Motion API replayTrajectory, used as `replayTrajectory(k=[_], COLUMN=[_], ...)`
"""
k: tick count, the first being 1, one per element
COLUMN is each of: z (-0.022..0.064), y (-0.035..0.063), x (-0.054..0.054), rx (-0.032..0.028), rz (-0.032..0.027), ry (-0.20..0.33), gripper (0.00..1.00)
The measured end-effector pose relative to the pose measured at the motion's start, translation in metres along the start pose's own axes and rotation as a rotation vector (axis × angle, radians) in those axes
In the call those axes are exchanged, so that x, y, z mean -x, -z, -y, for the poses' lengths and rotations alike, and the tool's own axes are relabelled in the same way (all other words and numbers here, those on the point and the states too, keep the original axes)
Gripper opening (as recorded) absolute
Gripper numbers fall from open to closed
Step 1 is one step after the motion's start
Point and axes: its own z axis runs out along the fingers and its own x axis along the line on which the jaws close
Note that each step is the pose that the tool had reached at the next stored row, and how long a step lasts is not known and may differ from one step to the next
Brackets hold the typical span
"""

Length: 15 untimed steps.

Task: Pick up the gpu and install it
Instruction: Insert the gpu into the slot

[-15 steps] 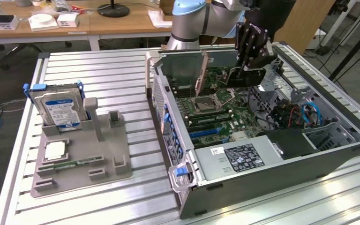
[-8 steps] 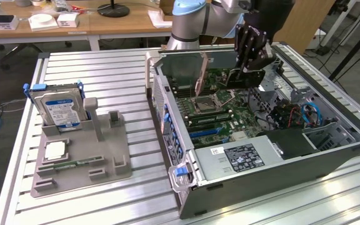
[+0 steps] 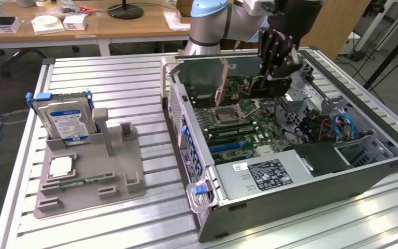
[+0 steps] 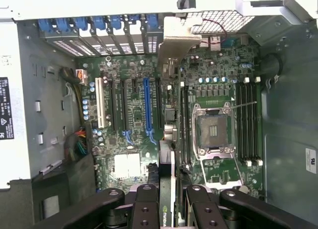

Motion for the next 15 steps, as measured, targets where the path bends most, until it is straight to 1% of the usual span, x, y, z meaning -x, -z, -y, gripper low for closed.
replayTrajectory(k=[3,10,15], z=[-0.0002,-0.0002,-0.0004], y=[-0.0007,-0.0008,-0.0028], x=[0.0029,0.0029,0.0028], rx=[-0.0007,-0.0007,-0.0014], rz=[0.0001,0.0000,0.0001], ry=[0.000,0.000,0.000], gripper=[0.26,0.26,0.26])
